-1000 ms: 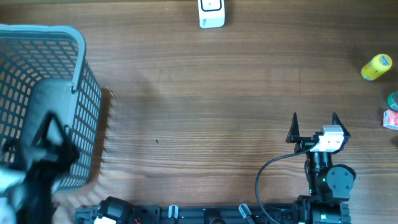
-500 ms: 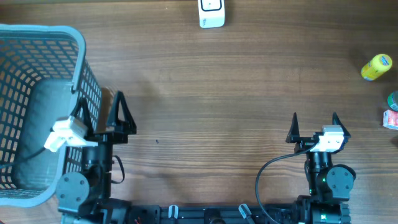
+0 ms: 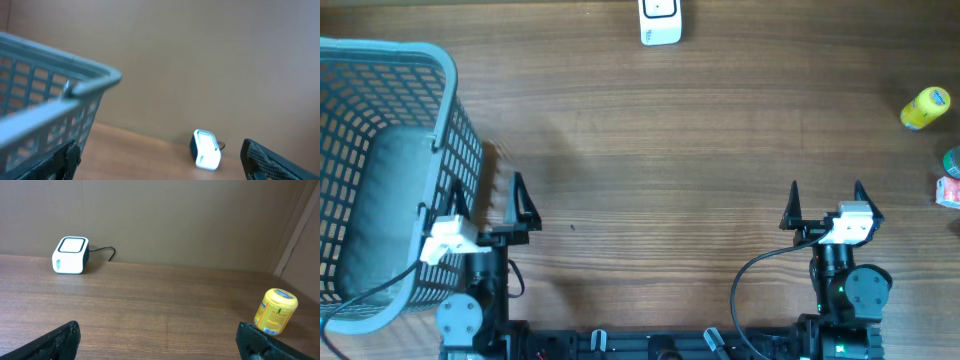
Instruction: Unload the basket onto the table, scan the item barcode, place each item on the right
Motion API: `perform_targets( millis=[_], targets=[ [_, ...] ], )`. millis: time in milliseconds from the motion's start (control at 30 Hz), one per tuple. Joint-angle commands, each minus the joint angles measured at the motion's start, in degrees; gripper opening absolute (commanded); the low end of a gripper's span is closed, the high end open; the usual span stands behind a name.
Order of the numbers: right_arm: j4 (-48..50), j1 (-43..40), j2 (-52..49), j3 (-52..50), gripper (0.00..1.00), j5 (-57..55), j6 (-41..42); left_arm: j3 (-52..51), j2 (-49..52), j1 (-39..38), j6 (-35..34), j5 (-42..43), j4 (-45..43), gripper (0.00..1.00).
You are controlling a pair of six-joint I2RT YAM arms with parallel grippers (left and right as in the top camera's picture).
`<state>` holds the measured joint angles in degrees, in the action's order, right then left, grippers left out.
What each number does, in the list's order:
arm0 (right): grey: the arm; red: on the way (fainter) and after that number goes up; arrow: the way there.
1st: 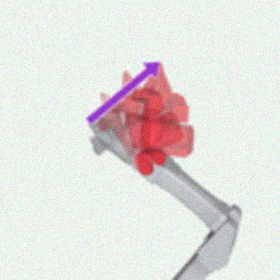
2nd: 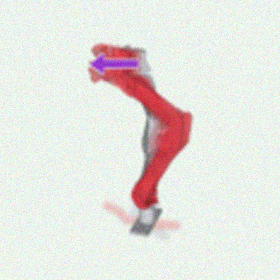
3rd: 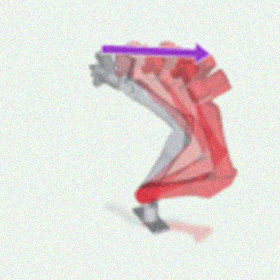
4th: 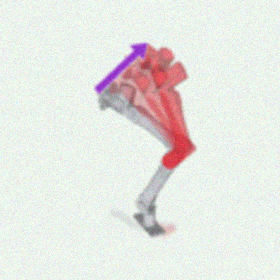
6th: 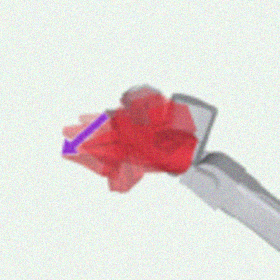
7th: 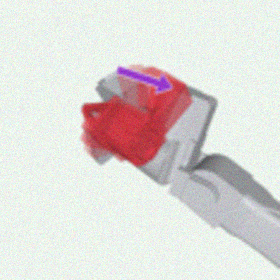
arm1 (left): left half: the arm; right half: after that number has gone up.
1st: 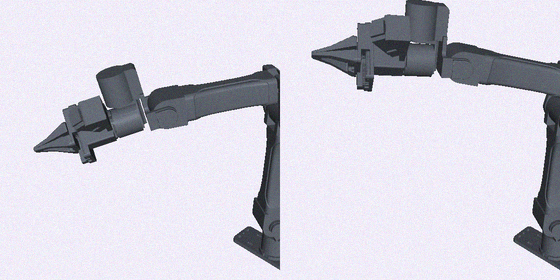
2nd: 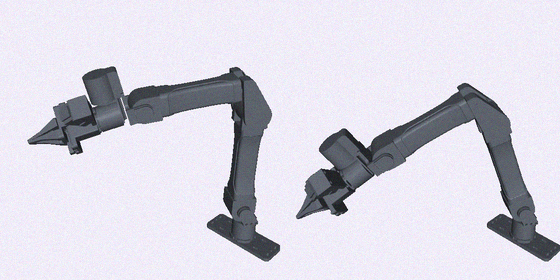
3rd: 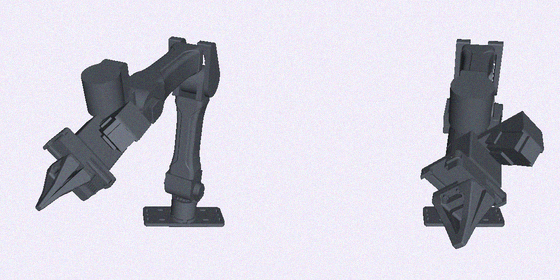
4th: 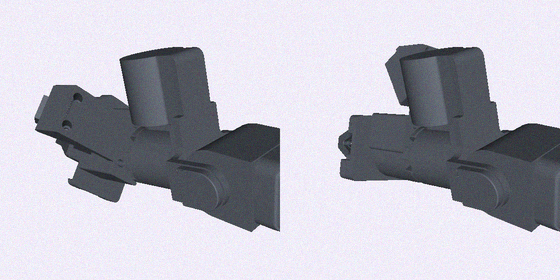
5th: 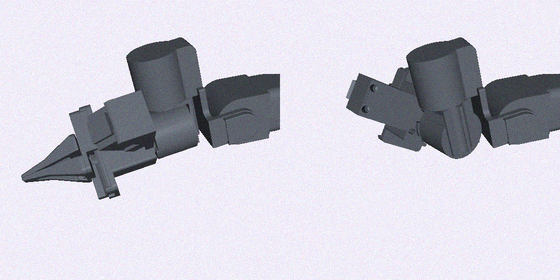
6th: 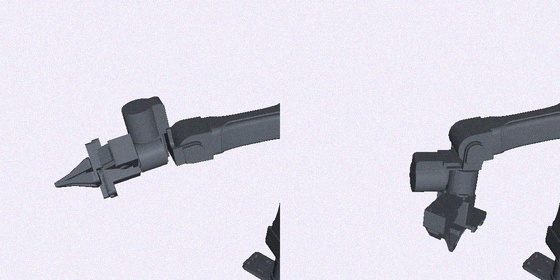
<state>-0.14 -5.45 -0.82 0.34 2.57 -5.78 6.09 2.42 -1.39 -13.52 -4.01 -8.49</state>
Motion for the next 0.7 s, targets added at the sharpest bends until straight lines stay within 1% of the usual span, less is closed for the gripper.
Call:
perform_targets(
  millis=[0, 100, 233, 300, 467, 667],
  targets=[
    [0.2, -0.2, 0.6, 0.0, 1.00, 0.7, 0.9, -3.9, -2.0, 0.9, 2.4, 0.4, -0.1, 1.00],
    [0.2, -0.2, 0.6, 0.0, 1.00, 0.7, 0.9, -5.8, -2.2, 1.0, 2.4, 0.4, -0.3, 1.00],
    [0.2, -0.2, 0.6, 0.0, 1.00, 0.7, 0.9, -5.8, -2.2, 1.0, 2.8, 0.5, 2.3, 1.00],
    [0.2, -0.2, 0.5, 0.0, 1.00, 0.7, 0.9, -5.8, -2.2, 1.0, 2.8, 0.3, 4.4, 1.00],
    [0.2, -0.2, 0.5, 0.0, 1.00, 0.7, 0.9, -5.8, -2.2, 0.9, 2.4, 2.1, 12.9, 1.00],
    [0.2, -0.2, 0.5, 0.0, 1.00, 0.7, 0.9, -5.8, -2.2, 0.9, 2.9, 4.6, 13.1, 1.00]
  ],
)
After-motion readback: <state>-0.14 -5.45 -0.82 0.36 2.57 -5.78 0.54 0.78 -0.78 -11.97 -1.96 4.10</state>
